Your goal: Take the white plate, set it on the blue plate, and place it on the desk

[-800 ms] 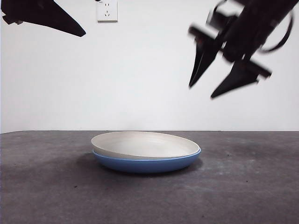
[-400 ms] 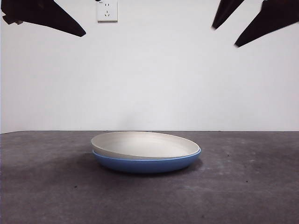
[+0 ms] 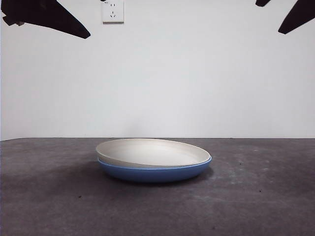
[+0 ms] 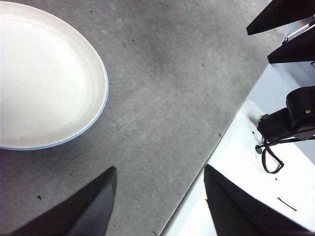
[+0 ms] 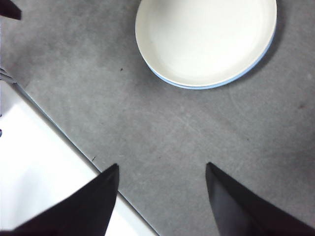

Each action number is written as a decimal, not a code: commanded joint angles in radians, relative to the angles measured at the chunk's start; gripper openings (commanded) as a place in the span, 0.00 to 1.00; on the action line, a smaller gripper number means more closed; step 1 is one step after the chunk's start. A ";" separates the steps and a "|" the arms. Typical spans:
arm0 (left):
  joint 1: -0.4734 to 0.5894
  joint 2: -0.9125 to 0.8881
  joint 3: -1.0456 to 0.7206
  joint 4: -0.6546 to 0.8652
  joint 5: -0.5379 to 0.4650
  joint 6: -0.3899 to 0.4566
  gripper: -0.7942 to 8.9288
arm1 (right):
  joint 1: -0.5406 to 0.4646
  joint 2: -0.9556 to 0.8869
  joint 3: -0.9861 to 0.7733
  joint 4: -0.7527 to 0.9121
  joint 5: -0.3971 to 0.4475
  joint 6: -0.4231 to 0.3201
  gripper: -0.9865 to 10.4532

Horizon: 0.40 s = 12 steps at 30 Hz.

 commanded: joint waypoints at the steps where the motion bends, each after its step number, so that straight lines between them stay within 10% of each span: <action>1: -0.006 0.006 0.008 0.005 0.002 0.005 0.37 | 0.009 0.007 0.019 0.009 -0.002 -0.015 0.33; 12: -0.006 0.006 0.008 0.003 0.002 0.005 0.33 | 0.009 0.007 0.019 0.005 -0.003 -0.019 0.27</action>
